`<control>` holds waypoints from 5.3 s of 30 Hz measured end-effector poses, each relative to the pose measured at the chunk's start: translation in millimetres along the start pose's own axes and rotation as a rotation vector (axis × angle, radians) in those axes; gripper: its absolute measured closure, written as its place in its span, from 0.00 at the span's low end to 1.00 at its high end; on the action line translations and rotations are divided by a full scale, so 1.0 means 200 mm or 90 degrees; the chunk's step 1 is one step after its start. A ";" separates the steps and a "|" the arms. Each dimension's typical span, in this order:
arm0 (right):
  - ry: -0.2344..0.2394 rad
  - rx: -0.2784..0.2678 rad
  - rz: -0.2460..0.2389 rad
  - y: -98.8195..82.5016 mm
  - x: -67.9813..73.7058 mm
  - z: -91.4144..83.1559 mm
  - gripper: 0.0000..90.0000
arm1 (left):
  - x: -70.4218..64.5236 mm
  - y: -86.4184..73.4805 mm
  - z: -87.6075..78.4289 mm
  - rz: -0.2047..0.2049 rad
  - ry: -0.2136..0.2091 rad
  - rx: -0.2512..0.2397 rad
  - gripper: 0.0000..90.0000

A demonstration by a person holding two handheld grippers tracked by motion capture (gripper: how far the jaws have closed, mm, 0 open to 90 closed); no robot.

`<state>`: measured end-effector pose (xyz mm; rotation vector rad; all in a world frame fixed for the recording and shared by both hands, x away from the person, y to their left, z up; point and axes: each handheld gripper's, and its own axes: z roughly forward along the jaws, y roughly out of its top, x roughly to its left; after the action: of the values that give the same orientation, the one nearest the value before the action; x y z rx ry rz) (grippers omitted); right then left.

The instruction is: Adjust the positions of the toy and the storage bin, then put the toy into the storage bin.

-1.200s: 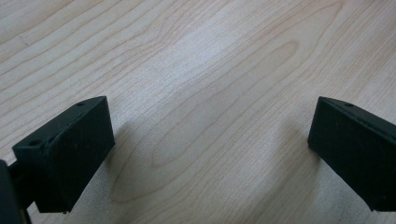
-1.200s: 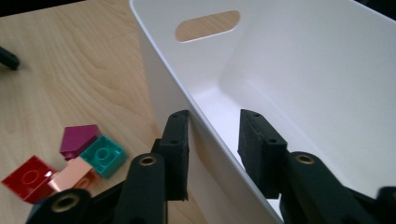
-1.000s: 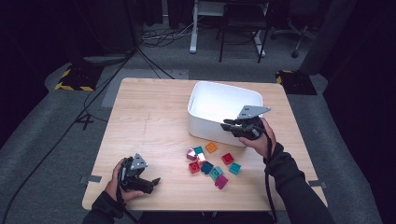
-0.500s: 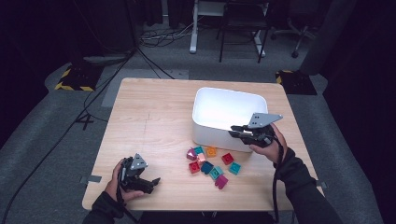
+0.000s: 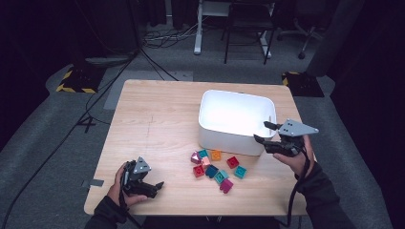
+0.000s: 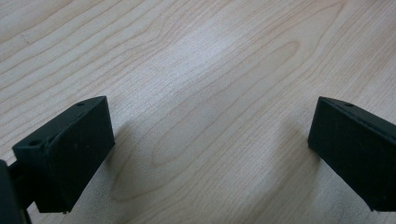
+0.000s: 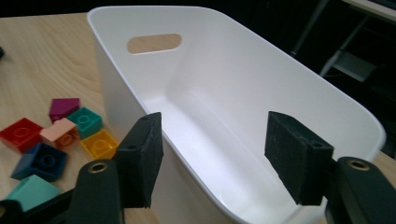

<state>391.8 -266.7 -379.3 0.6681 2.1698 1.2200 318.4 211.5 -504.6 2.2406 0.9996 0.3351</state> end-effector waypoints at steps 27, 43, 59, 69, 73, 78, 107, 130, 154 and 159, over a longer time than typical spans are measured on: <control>-0.070 0.016 0.146 -0.28 -0.10 0.10 0.25 | 0.00 0.00 0.00 0.003 0.007 -0.001 0.01; 0.058 0.080 0.107 -0.44 0.08 0.08 0.35 | 0.00 0.00 0.00 0.004 0.010 -0.001 0.01; 0.177 0.132 0.046 -0.49 0.36 0.21 0.37 | 0.00 0.00 0.00 0.002 0.003 0.001 0.01; 0.156 0.149 0.056 -0.49 0.35 0.25 0.50 | 0.00 0.00 0.00 0.002 0.002 0.001 0.01; 0.158 0.140 0.054 -0.49 0.36 0.25 0.61 | 0.00 0.00 0.00 0.003 0.002 0.000 0.00; 0.153 0.138 0.051 -0.49 0.36 0.24 0.66 | 0.00 0.00 0.00 0.003 0.002 -0.001 0.00; 0.089 0.067 0.084 -0.44 0.18 -0.03 0.66 | 0.01 0.02 0.01 0.014 -0.003 0.004 0.00; 0.034 0.006 0.090 -0.22 0.04 -0.22 0.66 | 0.01 0.02 0.01 0.007 0.004 0.002 0.00; 0.014 -0.023 0.057 0.05 -0.01 -0.30 0.66 | 0.01 0.02 0.01 0.006 0.005 0.002 0.00; 0.008 -0.028 0.064 0.10 -0.04 -0.28 0.66 | 0.01 0.02 0.01 0.006 0.005 0.002 0.00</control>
<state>362.7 -295.5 -335.9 0.7606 2.1351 1.3223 322.7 209.9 -503.6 2.2493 0.9943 0.3461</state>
